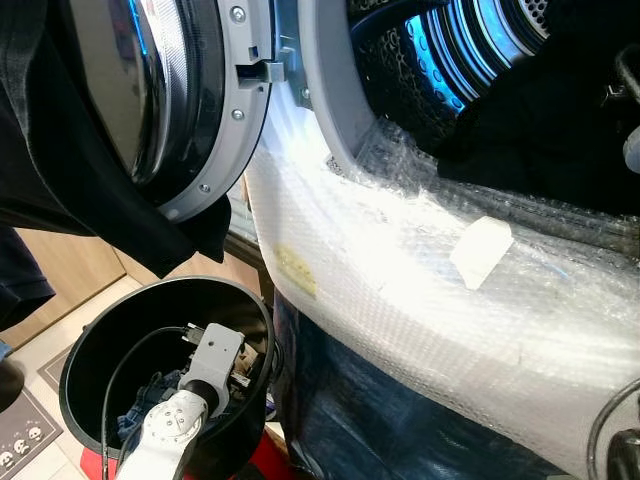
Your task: Clothes washing
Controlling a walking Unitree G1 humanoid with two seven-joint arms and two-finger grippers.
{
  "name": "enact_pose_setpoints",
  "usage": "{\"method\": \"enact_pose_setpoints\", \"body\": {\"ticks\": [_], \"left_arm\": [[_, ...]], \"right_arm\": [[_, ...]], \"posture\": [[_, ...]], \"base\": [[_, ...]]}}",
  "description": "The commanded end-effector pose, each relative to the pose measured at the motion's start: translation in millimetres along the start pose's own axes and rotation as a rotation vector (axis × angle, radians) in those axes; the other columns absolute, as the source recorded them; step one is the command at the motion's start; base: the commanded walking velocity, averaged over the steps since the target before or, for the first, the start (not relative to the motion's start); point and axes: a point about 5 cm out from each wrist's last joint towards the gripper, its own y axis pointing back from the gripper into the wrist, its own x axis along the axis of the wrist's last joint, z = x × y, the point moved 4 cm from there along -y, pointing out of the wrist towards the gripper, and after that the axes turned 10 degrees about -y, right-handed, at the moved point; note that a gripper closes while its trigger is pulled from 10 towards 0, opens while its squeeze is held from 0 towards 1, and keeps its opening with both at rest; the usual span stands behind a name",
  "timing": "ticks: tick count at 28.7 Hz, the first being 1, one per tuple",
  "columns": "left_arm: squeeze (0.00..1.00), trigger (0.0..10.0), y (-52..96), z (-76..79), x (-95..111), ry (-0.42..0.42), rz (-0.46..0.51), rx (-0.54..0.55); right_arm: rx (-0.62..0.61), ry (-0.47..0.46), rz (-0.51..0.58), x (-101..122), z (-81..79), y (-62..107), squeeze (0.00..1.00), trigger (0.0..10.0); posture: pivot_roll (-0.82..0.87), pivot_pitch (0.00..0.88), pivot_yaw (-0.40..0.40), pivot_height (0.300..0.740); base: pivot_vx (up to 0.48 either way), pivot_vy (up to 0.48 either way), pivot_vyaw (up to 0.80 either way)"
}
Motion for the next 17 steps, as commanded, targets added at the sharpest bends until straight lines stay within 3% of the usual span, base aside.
{"method": "enact_pose_setpoints", "body": {"ticks": [1, 7, 11, 14, 17], "left_arm": [[0.0, 10.0, -0.9, 7.3, 5.8, 0.002, 0.02, -0.036], [0.0, 10.0, -2.2, 8.4, 7.0, 0.002, 0.023, -0.042], [0.0, 10.0, -3.4, 8.9, 8.3, 0.0, 0.027, -0.048], [0.0, 10.0, -3.9, 9.1, 12.9, -0.004, 0.045, -0.054], [0.0, 10.0, -3.5, 8.8, 18.7, -0.014, 0.069, -0.064]], "right_arm": [[0.083, -0.011, 0.023, 15.1, -2.4, 14.7, 0.0, 10.0], [0.126, -0.008, -0.019, 21.8, 7.4, 29.0, 0.0, 10.0], [0.16, 0.107, -0.091, 15.4, 16.3, 43.0, 0.0, 10.0], [0.249, 0.18, -0.099, 11.7, 9.6, 54.4, 0.0, 10.0], [0.303, 0.187, -0.073, 14.4, 3.9, 61.1, 0.0, 10.0]], "posture": [[-0.1, 0.107, 0.0, 0.74], [-0.11, 0.107, 0.001, 0.74], [-0.11, 0.105, 0.005, 0.74], [-0.11, 0.104, 0.005, 0.74], [-0.12, 0.105, 0.006, 0.74]], "base": [[0.0, 0.0, 0.0], [0.0, 0.0, 0.0], [0.0, 0.0, 0.0], [0.0, 0.0, 0.0], [0.0, 0.0, 0.0]]}}
